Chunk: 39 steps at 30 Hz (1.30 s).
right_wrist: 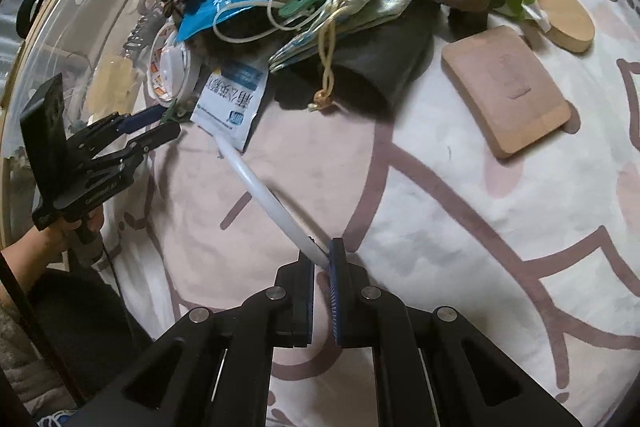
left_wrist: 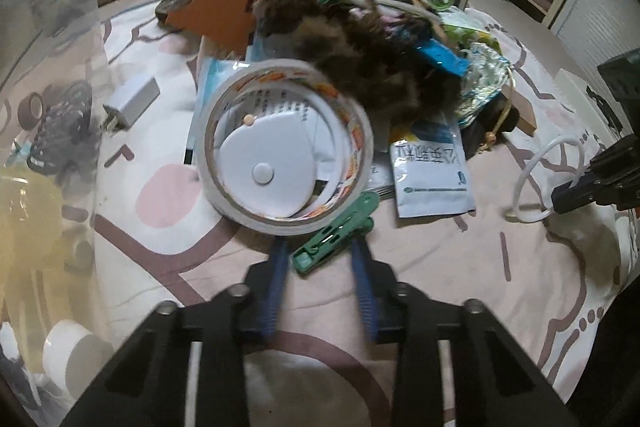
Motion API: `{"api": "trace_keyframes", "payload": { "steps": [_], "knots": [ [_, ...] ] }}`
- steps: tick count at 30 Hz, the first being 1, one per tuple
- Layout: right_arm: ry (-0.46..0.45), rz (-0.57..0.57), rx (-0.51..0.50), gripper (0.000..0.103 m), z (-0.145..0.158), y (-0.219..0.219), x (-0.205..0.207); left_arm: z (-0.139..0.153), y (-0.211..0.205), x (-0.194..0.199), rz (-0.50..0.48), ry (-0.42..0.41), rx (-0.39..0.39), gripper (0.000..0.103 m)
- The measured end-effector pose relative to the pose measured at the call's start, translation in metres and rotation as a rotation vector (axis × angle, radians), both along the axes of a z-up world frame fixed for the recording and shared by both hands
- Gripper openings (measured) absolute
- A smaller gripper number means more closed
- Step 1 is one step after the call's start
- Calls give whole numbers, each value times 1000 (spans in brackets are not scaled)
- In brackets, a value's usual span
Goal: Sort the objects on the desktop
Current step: 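Drop the white cable ring onto the bed with the right tool while the left tool grasps a green clothespin, then lower the right tool onto the white cable ring and close on it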
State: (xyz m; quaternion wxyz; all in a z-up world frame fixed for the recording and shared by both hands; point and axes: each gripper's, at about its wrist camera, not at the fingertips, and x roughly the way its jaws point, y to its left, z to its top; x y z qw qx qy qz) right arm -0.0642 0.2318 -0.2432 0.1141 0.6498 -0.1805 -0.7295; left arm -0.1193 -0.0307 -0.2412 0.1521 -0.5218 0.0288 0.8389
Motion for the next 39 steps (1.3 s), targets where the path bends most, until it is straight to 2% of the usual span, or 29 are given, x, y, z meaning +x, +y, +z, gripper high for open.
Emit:
{"api": "trace_keyframes", "payload": {
  "steps": [1, 2, 3, 5, 6, 11, 17, 24, 28, 30, 31, 32, 35, 36, 37, 38, 39],
  "knots": [
    [2, -2, 7, 10, 0, 1, 0, 1, 0, 0, -1, 1, 9, 26],
    [3, -6, 17, 18, 0, 3, -1, 2, 0, 1, -4, 1, 14, 20],
    [5, -13, 26, 24, 0, 5, -1, 3, 1, 2, -12, 0, 24, 19],
    [10, -22, 41, 61, 1, 9, -2, 5, 4, 5, -26, -7, 23, 15],
    [16, -27, 46, 64, 2, 10, -2, 6, 6, 7, -38, -10, 23, 14],
    [29, -35, 66, 64, 5, 10, -6, 7, 18, 23, -110, -18, 10, 10],
    [43, -31, 87, 64, 6, 8, -12, 13, 18, 41, -161, -25, 49, 10],
    [45, -7, 108, 64, 7, -5, -19, 21, 27, 72, -286, -58, 103, 10],
    [49, 6, 118, 65, 8, -10, -22, 23, 40, 90, -395, -96, 126, 10],
    [61, 11, 127, 75, 8, -12, -22, 23, 48, 98, -448, -100, 105, 10],
    [71, 15, 131, 88, 8, -12, -22, 23, 50, 101, -461, -97, 94, 11],
    [81, 20, 135, 93, 9, -13, -22, 23, 52, 103, -470, -89, 79, 11],
    [86, 52, 155, 93, 6, -17, -23, 23, 52, 102, -464, -73, 64, 11],
    [90, 59, 162, 93, 5, -19, -23, 22, 52, 100, -459, -72, 63, 11],
    [92, 68, 168, 93, 4, -20, -23, 22, 52, 100, -453, -72, 60, 17],
    [94, 77, 179, 93, 2, -22, -24, 22, 51, 100, -444, -71, 59, 29],
    [96, 84, 188, 93, 0, -23, -24, 22, 50, 98, -435, -73, 66, 33]
  ]
}}
